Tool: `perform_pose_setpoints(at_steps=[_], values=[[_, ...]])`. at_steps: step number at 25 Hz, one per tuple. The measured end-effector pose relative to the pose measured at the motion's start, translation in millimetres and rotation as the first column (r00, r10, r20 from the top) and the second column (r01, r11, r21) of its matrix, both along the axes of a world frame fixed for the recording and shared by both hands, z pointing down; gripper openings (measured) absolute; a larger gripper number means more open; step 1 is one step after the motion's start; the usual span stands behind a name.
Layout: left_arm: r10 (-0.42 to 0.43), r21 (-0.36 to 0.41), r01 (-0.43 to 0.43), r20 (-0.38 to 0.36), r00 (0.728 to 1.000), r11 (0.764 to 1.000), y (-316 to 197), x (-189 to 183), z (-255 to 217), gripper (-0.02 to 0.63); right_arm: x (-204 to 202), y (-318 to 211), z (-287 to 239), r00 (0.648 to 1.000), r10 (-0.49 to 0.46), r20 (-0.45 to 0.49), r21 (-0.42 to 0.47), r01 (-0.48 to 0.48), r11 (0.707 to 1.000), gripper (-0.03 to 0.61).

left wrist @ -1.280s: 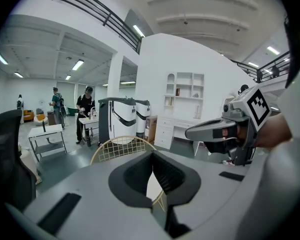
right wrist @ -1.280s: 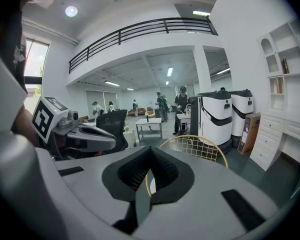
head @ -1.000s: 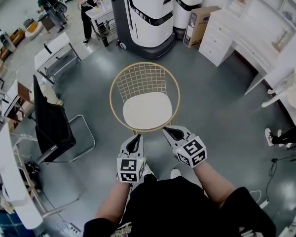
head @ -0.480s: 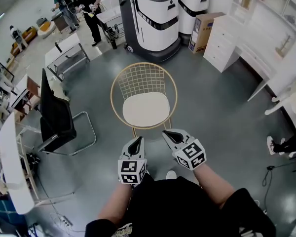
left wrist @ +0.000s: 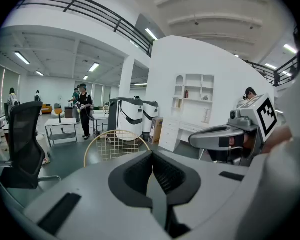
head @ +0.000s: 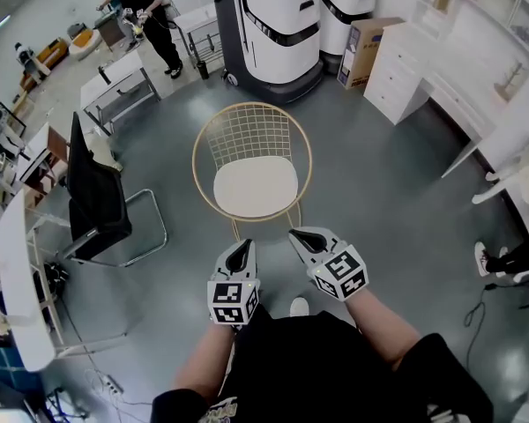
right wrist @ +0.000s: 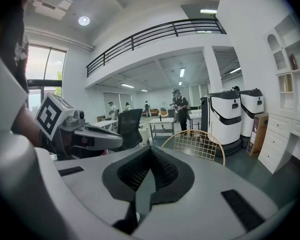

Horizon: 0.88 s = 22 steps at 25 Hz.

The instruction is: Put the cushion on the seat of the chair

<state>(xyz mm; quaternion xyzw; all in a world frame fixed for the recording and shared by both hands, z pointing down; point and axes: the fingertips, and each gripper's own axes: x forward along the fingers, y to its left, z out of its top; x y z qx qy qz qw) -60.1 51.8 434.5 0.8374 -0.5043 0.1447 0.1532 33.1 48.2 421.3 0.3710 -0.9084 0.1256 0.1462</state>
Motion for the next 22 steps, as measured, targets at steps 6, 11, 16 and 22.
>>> perform_pose_setpoints(at_steps=[6,11,16,22], values=[[0.000,-0.012,0.000,0.005,1.000,1.000,4,11,10,0.017,9,2,10,1.000,-0.011,-0.004,-0.011,0.011,1.000,0.012],[0.002,-0.015,-0.001,0.012,1.000,1.000,4,16,10,0.017,14,0,10,1.000,-0.015,0.007,-0.016,0.016,1.000,0.012],[0.007,-0.017,-0.007,0.021,1.000,1.000,7,17,10,0.017,13,3,11,1.000,-0.013,0.017,-0.018,0.013,1.000,0.012],[0.005,-0.016,-0.004,0.026,1.000,1.000,9,13,8,0.017,8,4,11,1.000,-0.019,0.024,-0.021,0.019,1.000,0.012]])
